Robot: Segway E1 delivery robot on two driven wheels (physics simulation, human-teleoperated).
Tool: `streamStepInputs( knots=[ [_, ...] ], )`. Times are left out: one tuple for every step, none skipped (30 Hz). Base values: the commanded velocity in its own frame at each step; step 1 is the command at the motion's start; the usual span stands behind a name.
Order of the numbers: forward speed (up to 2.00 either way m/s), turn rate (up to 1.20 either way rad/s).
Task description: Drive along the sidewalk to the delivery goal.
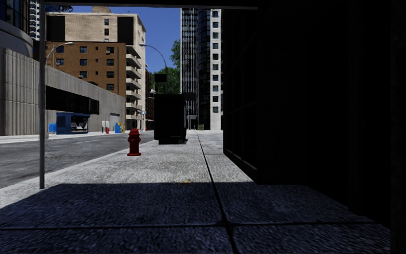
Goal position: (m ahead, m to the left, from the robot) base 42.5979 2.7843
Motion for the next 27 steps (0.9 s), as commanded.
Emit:
streamStepInputs(
  knots=[
    [2.0, 0.0],
    [2.0, 0.0],
    [2.0, 0.0],
    [2.0, 0.0],
    [2.0, 0.0],
    [2.0, 0.0],
    [2.0, 0.0],
    [2.0, 0.0],
    [2.0, 0.0],
    [2.0, 0.0],
    [2.0, 0.0],
    [2.0, 0.0],
    [2.0, 0.0],
    [2.0, 0.0],
    [2.0, 0.0],
    [2.0, 0.0],
    [2.0, 0.0],
    [2.0, 0.0],
    [2.0, 0.0],
    [2.0, 0.0],
    [2.0, 0.0],
    [2.0, 0.0],
    [2.0, 0.0],
    [2.0, 0.0],
    [2.0, 0.0],
    [2.0, 0.0],
    [2.0, 0.0]
  ],
)
